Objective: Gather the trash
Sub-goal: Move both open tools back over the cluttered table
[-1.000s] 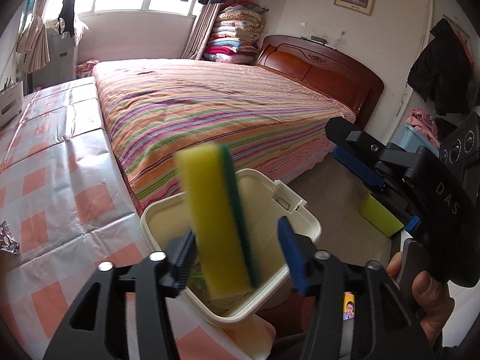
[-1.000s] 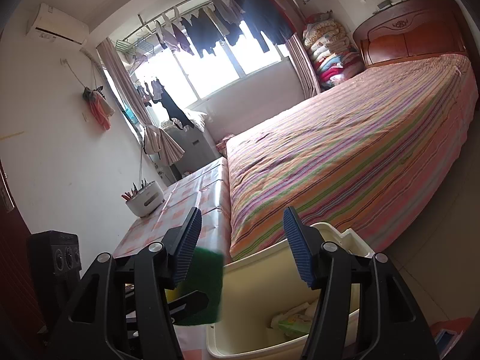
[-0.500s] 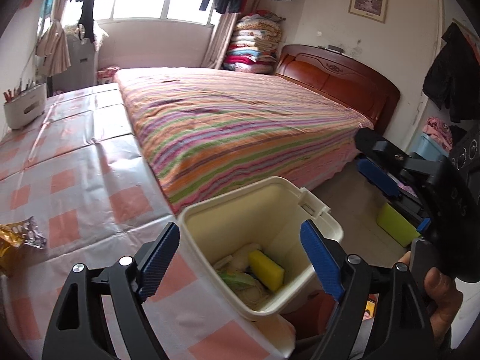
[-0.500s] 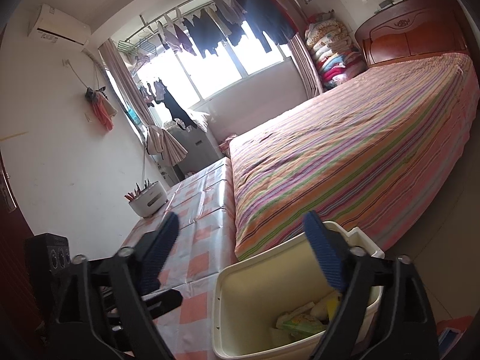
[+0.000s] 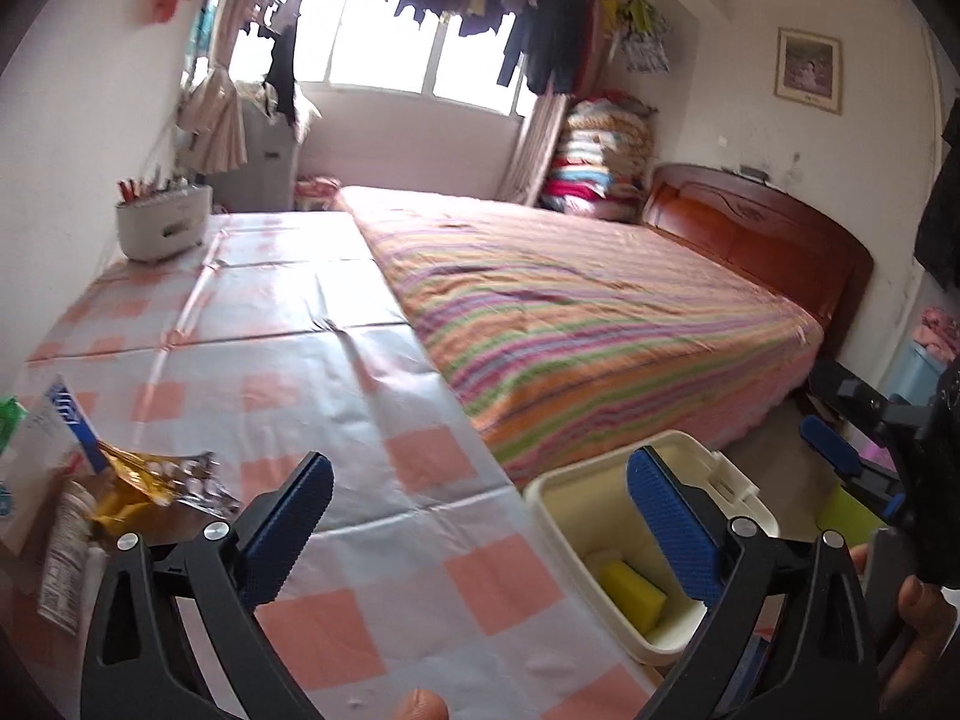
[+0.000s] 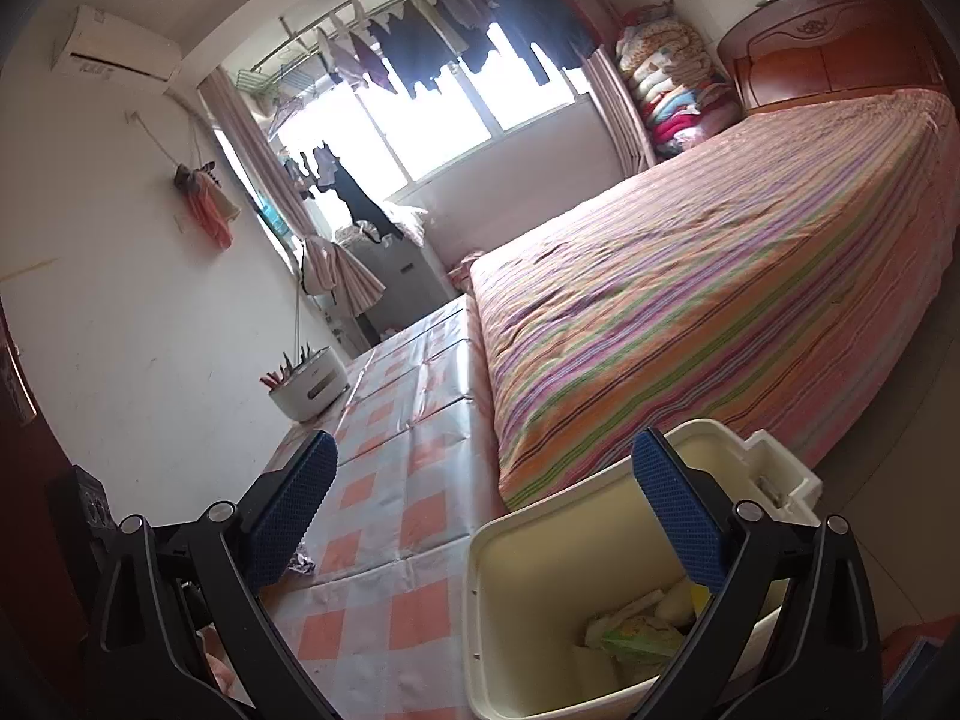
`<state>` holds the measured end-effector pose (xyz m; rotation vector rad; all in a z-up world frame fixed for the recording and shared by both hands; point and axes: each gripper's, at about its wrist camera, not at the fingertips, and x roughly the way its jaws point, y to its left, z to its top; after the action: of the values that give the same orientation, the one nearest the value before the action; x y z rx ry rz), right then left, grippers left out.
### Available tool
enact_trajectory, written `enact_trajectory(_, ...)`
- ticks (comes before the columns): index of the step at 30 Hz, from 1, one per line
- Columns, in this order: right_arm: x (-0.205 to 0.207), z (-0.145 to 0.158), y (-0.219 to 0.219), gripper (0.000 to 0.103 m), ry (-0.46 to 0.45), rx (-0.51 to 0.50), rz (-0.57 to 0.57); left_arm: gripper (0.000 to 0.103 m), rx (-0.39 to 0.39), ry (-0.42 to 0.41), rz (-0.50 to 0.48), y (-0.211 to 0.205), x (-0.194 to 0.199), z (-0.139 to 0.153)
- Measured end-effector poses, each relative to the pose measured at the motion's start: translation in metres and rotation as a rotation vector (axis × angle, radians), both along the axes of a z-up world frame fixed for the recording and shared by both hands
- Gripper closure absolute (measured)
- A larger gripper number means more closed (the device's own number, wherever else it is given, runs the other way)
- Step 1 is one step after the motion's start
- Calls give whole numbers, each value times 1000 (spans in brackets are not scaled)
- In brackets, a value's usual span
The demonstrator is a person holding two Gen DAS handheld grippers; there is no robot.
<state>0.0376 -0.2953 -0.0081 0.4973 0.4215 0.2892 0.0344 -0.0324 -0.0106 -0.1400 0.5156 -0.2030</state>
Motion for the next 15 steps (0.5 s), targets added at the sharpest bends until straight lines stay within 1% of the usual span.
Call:
enact_trajectory(4,4,3,20,6,-5,-12,47,7,-7,5,37,23,-1,-1)
enact_trajectory(11,13,1,63,6,1,-48,137,7,13,13,76,60,-12,-8)
enact_trajectory(13,13,1,76,6,-2,-56,170,7,31,12,86,71,-15,-10)
enact_trajectory(15,14,1,89,6,-4,-74,196,7,65,4,112,81,-19,-10)
